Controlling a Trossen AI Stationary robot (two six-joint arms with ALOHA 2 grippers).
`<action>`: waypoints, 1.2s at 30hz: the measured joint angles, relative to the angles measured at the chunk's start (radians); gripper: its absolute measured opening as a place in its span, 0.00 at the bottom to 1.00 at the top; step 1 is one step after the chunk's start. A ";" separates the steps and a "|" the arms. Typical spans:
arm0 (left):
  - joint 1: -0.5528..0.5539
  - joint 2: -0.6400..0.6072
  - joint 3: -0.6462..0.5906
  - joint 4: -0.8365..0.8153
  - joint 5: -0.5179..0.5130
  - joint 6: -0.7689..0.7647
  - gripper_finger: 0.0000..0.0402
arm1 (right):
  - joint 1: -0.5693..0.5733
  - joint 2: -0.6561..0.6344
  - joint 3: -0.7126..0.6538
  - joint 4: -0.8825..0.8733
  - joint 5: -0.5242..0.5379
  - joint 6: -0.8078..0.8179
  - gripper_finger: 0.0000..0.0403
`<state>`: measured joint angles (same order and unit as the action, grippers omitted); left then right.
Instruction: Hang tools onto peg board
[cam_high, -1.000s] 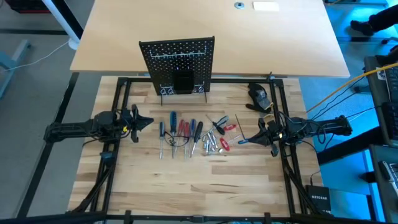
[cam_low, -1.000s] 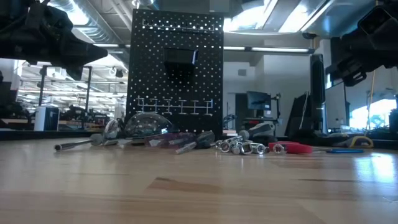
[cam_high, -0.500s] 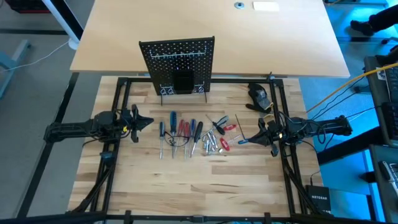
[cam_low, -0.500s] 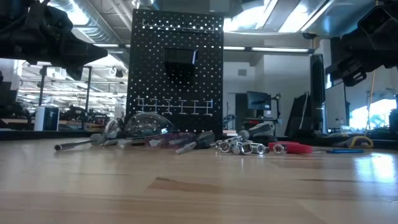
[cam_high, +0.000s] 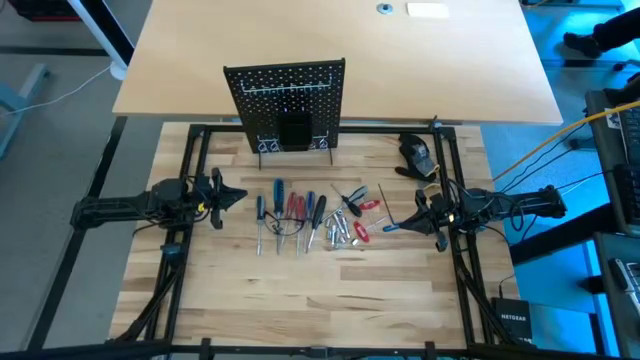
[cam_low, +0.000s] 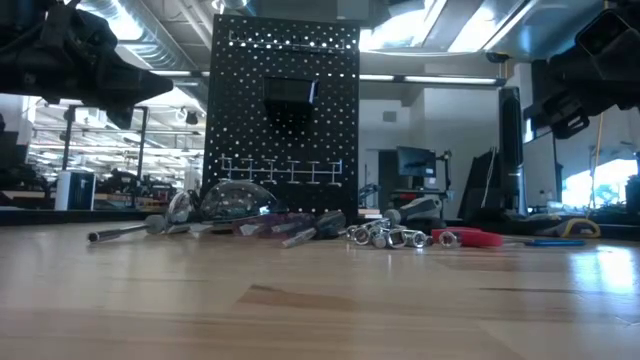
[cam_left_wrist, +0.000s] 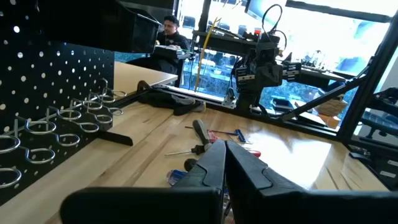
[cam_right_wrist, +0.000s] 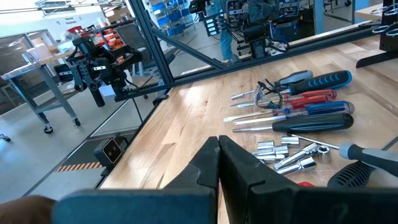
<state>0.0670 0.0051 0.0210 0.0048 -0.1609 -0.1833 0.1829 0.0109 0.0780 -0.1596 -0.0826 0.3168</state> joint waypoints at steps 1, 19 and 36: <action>0.000 0.000 0.000 0.000 0.000 0.000 0.00 | 0.000 0.000 0.000 0.000 0.000 0.000 0.02; 0.000 0.000 0.000 0.000 0.000 0.000 0.00 | 0.000 0.000 0.000 0.001 0.006 0.000 0.02; 0.000 0.000 0.000 0.000 0.000 0.001 0.00 | 0.000 0.000 0.000 0.152 0.299 -0.029 0.02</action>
<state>0.0669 0.0051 0.0208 0.0048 -0.1609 -0.1824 0.1825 0.0109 0.0779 -0.0075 0.2167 0.2874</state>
